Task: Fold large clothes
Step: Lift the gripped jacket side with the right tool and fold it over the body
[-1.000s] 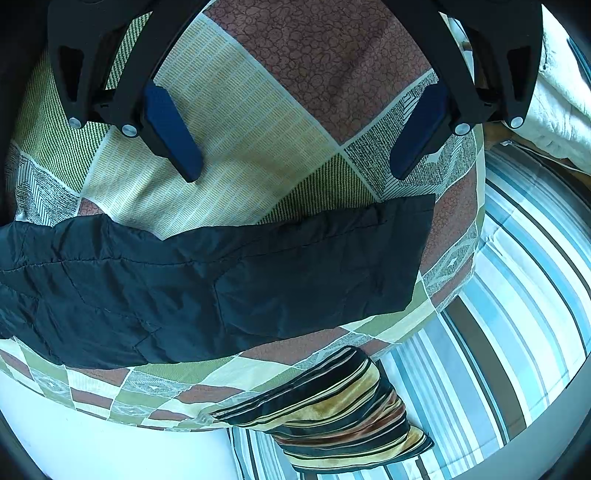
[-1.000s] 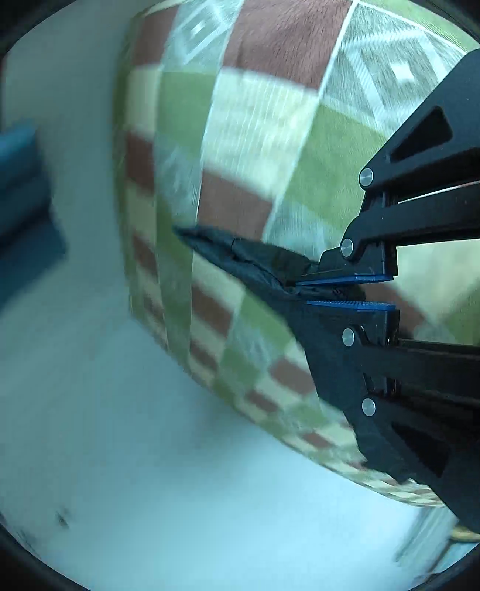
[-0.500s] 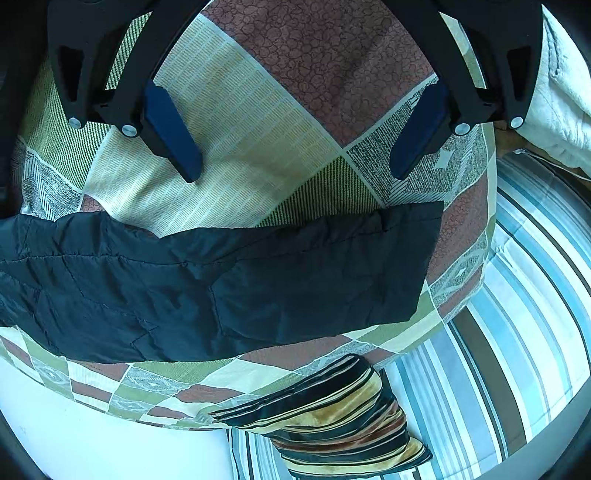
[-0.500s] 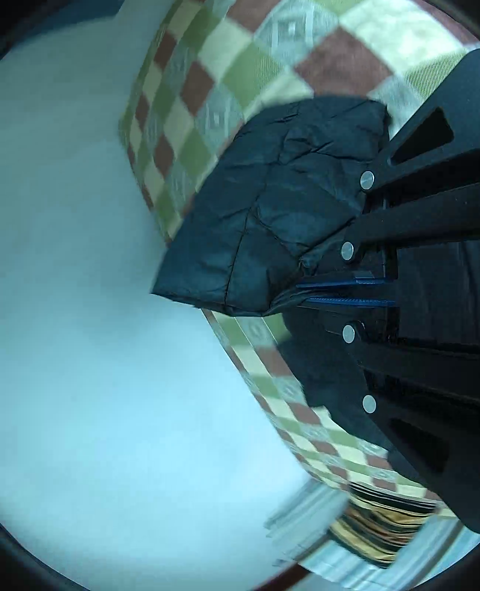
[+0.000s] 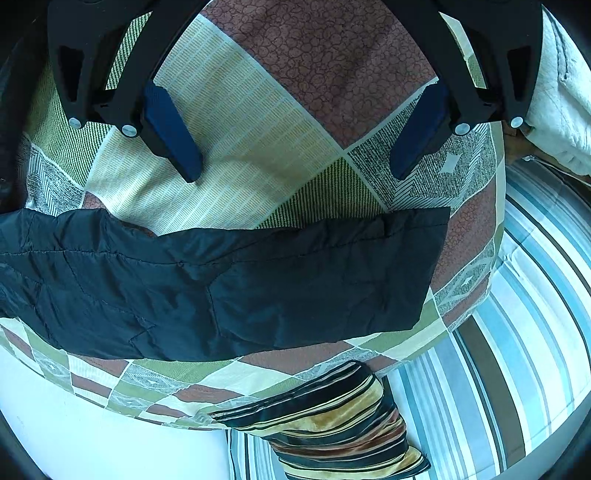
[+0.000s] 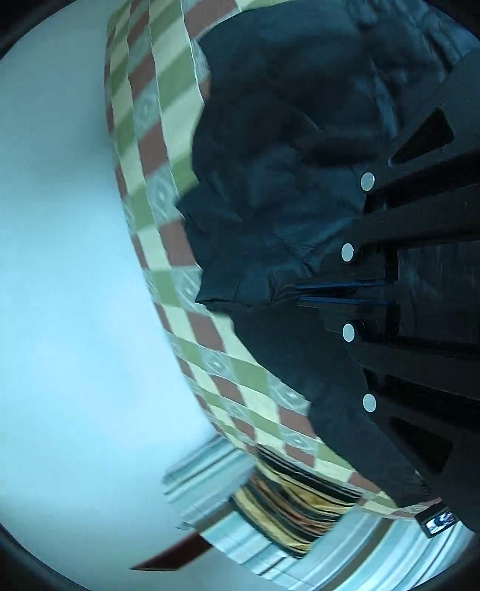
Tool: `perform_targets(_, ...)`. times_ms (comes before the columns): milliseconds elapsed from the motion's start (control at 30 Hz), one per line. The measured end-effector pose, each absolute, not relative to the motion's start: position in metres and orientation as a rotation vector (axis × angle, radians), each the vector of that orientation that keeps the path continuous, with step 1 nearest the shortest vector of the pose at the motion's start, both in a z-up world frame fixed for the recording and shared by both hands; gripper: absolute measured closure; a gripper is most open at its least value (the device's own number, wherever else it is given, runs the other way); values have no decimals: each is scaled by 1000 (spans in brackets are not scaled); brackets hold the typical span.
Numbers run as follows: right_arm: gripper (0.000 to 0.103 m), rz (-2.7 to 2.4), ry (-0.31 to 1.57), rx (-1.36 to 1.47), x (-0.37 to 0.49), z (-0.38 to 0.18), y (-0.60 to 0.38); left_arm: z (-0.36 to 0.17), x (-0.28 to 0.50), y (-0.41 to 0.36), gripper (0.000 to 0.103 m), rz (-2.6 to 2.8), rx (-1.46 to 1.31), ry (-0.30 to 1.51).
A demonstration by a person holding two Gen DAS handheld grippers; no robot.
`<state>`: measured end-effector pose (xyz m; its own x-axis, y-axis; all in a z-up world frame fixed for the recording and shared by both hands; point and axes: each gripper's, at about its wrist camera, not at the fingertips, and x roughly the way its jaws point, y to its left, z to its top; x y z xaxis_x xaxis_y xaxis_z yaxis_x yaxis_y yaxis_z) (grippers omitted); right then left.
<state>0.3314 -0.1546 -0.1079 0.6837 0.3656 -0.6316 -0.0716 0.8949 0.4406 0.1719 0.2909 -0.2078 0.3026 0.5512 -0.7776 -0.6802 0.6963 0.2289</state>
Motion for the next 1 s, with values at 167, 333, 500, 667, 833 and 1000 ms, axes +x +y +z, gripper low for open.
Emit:
perform_targets(167,100,310,854,354,340,-128,-114,-208,172,291,2,818,-157,963)
perform_targets(333,100,339,943,311,345,-153,-90,-208,172,291,2,817,-160,963)
perform_targets(500,100,370,1063,248,352,-182,-67,-208,172,291,2,818,-158,963)
perform_targets(667,99,366,1084,210,351,-192,-60,-208,172,291,2,819,-156,964)
perform_targets(833,95,383,1073,179,349,-188,-52,-209,173,290,2,822,-149,966)
perform_targets(1000,95,429,1034,188,335,-169,-54,-209,173,290,2,822,-151,966)
